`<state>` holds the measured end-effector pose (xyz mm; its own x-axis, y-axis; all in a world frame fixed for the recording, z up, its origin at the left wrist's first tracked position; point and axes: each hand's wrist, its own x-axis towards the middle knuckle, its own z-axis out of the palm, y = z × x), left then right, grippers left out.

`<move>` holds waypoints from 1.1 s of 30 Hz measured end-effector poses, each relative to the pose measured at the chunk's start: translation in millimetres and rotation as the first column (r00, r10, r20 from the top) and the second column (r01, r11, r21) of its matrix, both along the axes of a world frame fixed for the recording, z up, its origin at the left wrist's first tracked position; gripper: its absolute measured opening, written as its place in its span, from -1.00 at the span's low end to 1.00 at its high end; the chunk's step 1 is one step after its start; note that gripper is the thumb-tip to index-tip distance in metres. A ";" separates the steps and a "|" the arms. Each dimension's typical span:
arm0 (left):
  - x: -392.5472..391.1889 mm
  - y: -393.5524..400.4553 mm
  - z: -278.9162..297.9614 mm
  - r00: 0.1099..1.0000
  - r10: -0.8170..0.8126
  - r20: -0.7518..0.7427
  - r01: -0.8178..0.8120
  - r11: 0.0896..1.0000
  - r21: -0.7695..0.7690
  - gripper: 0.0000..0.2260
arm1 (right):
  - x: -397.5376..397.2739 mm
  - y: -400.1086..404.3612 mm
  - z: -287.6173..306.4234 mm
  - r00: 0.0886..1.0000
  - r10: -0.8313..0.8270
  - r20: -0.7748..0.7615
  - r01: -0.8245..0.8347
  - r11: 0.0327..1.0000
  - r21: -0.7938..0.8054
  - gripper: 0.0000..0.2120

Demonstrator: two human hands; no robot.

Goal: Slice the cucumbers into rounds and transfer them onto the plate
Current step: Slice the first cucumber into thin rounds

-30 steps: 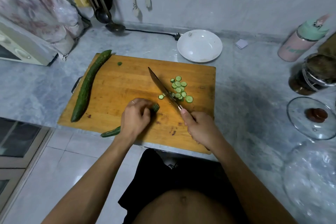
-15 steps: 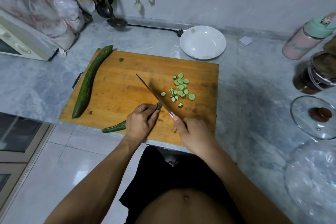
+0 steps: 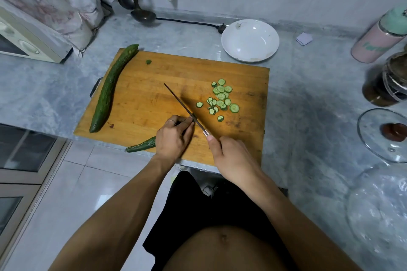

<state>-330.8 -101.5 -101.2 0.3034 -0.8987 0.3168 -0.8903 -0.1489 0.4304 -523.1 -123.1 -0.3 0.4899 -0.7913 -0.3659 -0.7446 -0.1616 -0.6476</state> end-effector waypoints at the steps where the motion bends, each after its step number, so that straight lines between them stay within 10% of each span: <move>1: -0.3 0.4 -0.8 1.000 0.008 0.001 -0.008 1.000 0.012 -0.80 | 1.3 0.0 0.8 1.000 0.004 -0.002 -0.004 1.000 0.004 -0.51; 33: 1.4 0.3 -4.2 1.000 -0.009 0.020 0.008 1.000 0.023 -0.76 | 7.1 -10.3 -4.8 1.000 -0.003 0.021 0.002 0.999 0.040 -0.47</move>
